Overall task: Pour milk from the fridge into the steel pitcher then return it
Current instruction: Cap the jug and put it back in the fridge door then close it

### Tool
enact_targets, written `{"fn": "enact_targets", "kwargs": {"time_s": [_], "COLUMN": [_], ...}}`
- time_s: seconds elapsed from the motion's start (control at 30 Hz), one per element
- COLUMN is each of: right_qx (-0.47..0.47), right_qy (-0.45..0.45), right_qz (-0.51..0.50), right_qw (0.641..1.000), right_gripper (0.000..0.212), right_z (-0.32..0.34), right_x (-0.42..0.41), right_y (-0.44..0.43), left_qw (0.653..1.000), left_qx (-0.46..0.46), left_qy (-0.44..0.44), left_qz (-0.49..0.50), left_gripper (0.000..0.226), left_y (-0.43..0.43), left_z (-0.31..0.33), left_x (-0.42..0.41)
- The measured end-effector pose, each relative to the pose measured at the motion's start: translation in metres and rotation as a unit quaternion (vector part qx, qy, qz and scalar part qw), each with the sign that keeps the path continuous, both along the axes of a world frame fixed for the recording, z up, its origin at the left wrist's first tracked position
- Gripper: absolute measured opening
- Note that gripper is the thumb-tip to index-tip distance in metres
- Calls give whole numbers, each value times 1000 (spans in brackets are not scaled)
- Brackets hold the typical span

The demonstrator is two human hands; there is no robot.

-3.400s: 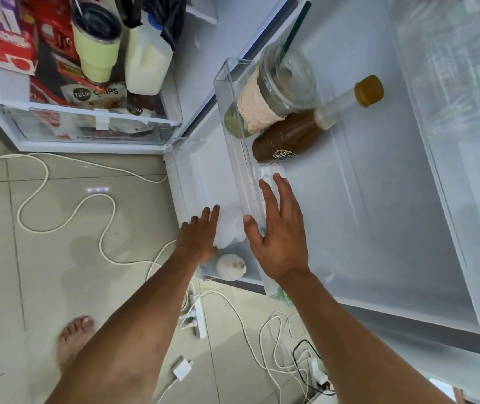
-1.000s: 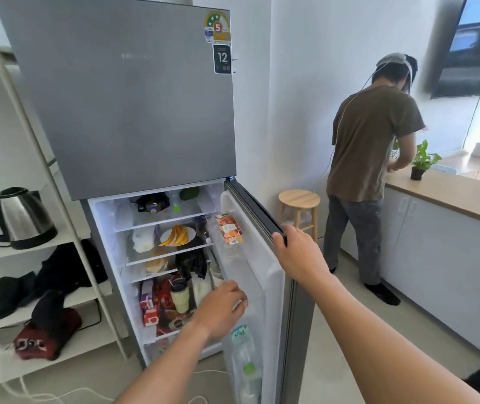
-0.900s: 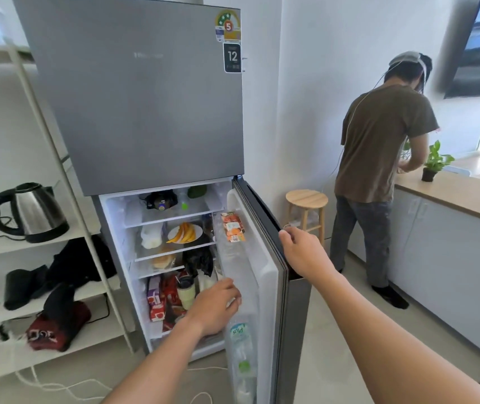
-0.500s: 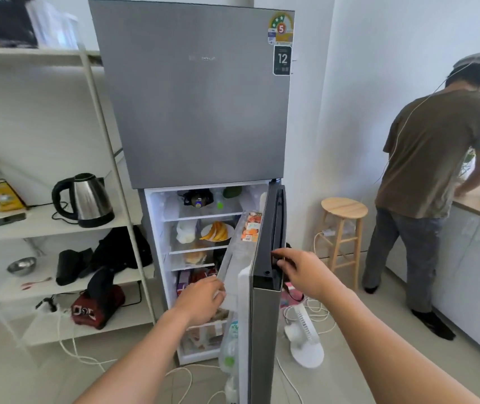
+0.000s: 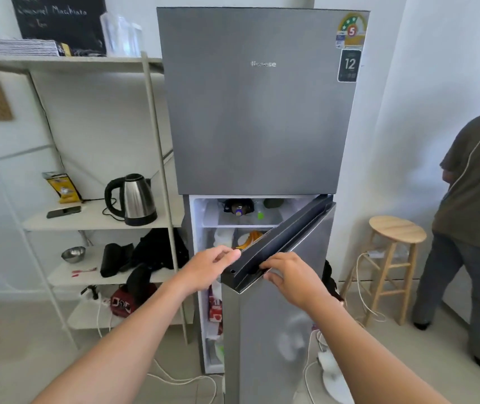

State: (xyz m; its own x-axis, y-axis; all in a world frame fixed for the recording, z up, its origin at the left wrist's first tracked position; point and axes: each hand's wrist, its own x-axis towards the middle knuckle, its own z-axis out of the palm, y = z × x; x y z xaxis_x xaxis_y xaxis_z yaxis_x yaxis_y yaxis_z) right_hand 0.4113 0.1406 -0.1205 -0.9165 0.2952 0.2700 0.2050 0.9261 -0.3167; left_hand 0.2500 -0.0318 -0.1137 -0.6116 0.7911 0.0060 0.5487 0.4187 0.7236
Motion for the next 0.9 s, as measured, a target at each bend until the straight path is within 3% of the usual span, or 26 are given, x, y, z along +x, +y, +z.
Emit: {"fn": "enact_targets", "kwargs": {"time_s": [0.2,0.5,0.9], "right_qx": [6,49,28], "right_qy": [-15,-57,-76], "right_qz": [27,12,-26], "right_qw": [1000,997,996], "right_gripper": [33,50,59], "right_z": [-5,-6,-6], "right_x": [-50,-110,-202], "right_y": [-7,4,2], "left_qw": [996,959,907], "left_qx": [-34,-67,-143], "left_qy": [82,276,390], "left_qz": [26,15,65], "left_gripper": [54,75,96], "left_y": [-4,-6,21], "left_z": [12,40,37], "left_x": [-40,-102,-200]}}
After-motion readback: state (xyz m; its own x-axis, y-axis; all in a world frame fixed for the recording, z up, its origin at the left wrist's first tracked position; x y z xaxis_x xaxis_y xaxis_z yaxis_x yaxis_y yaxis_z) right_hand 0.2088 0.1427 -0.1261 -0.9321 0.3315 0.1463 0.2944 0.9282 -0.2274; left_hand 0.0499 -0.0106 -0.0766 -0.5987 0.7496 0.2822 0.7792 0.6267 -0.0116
